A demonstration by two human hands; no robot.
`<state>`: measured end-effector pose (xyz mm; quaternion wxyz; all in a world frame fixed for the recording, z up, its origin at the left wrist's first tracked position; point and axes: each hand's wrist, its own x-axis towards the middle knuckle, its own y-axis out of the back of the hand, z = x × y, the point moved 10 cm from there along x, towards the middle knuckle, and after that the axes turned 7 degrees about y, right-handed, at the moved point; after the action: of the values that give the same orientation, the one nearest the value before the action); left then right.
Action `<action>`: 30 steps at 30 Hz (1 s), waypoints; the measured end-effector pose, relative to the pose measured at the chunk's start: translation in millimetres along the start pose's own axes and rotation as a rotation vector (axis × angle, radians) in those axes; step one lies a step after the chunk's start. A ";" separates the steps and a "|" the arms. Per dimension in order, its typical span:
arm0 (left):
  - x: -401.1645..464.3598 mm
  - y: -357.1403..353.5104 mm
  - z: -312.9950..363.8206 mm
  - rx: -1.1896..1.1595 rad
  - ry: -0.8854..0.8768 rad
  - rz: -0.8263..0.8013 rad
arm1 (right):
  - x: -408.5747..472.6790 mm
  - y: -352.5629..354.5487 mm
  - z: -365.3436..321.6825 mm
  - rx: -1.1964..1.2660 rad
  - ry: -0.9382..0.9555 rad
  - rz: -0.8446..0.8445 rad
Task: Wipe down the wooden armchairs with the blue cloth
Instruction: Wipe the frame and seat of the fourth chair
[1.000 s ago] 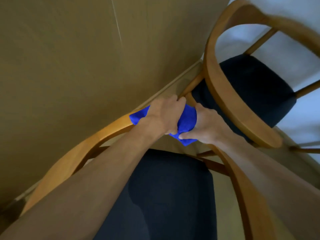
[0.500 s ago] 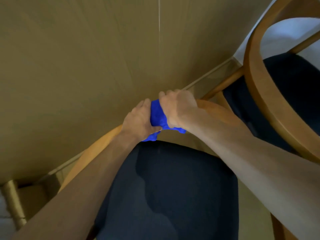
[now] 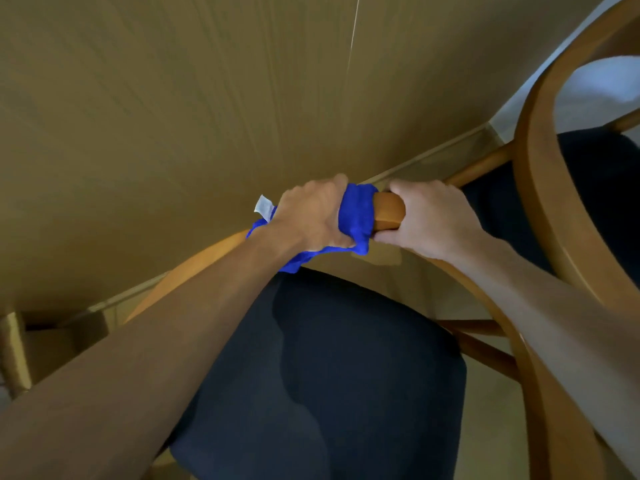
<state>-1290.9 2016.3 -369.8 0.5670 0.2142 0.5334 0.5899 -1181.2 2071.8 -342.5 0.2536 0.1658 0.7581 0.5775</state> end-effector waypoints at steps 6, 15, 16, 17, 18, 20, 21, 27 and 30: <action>-37.3 -5.9 -97.4 0.163 0.284 -0.015 | -2.5 3.1 -0.2 -0.063 0.009 0.035; -51.3 -3.4 -100.1 0.237 0.338 0.143 | 52.6 -42.5 -116.2 -0.300 0.151 -0.218; -57.2 -3.0 -105.6 0.228 0.348 0.140 | 55.9 -51.4 -128.7 -0.308 0.159 -0.242; -64.8 -2.4 -112.8 0.215 0.363 0.133 | 57.8 -56.8 -136.9 -0.313 0.160 -0.252; -74.1 -0.7 -122.1 0.195 0.383 0.134 | 59.6 -58.7 -141.4 -0.315 0.157 -0.241; -99.5 5.0 -144.2 0.130 0.436 0.150 | 60.0 -55.4 -142.5 -0.299 0.145 -0.194; -115.9 6.2 -156.3 0.105 0.466 0.157 | 59.2 -53.9 -140.3 -0.287 0.137 -0.181; -143.6 -3.5 -177.0 0.147 0.627 0.189 | 62.2 -63.1 -169.8 -0.244 0.242 -0.156; -115.2 -3.3 -162.1 0.188 0.559 0.179 | 67.8 -78.3 -190.1 -0.175 0.260 -0.209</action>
<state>-1398.0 1849.5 -387.0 0.3217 0.1416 0.7000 0.6216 -1342.8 1936.5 -391.8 0.2253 -0.0126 0.7445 0.6284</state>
